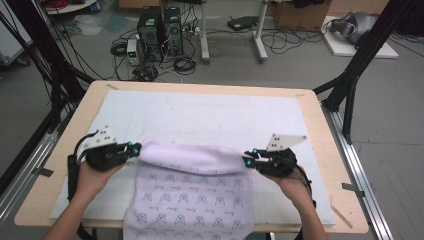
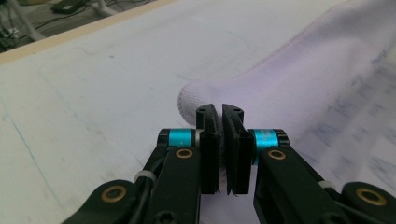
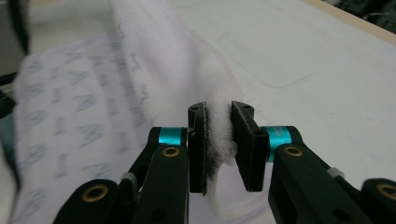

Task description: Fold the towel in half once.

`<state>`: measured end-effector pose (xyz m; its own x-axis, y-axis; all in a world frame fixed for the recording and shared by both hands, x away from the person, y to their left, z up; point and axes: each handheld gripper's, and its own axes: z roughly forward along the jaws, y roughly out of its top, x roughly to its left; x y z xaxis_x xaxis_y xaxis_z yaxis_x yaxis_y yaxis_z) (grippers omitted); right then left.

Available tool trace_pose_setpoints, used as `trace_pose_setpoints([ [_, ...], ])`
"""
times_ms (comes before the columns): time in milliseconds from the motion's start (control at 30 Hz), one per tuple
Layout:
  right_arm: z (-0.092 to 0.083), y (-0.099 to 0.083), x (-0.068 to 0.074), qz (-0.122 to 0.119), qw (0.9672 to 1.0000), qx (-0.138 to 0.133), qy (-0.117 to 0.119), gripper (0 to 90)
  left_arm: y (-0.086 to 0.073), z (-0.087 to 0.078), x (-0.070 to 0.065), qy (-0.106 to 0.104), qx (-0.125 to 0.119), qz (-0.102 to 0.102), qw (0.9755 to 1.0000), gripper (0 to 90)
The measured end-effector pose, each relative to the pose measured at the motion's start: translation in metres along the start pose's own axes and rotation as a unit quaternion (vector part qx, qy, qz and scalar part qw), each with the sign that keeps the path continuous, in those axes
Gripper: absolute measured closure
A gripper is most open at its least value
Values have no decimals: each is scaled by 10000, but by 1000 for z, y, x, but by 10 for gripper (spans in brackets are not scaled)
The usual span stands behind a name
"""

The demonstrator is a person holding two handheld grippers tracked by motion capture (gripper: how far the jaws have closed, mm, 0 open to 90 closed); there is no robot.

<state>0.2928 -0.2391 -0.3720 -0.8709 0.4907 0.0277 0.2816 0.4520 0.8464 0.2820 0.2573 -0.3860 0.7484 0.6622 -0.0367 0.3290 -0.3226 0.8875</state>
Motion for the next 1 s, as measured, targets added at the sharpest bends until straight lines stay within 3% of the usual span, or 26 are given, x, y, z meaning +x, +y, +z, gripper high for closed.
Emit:
trace_pose_setpoints([
  [100,-12,-12,21,-58,9995,-35,322,718,-19,-21,-16,-250,77,75,9996,777],
  [167,-16,-15,29,-154,9991,65,388,689,-24,-29,-19,-324,94,30,9994,712],
  [300,-17,-11,24,-89,9993,36,357,655,-19,-30,-13,-197,62,-26,9998,648],
  [367,-15,-8,20,-68,9995,6,317,639,-16,-22,-8,-126,109,-38,9999,629],
  [500,4,-10,-3,70,9993,361,-9,578,-12,6,5,32,352,-100,9993,570],
  [600,21,-16,-21,247,9966,758,-225,487,-13,26,14,163,624,-101,9979,529],
  [667,30,-20,-27,289,9953,868,-303,444,-15,38,19,262,819,-92,9963,485],
  [867,49,-38,-40,595,9916,1105,-322,396,-25,66,29,252,1407,-254,9894,393],
  [900,52,-40,-41,644,9902,1204,-279,396,-27,69,30,229,1443,-279,9889,377],
  [933,54,-42,-42,659,9885,1333,-286,395,-28,69,30,275,1353,-299,9900,370],
  [1000,55,-43,-40,630,9883,1350,-328,432,-27,69,28,261,1359,-237,9901,407],
])
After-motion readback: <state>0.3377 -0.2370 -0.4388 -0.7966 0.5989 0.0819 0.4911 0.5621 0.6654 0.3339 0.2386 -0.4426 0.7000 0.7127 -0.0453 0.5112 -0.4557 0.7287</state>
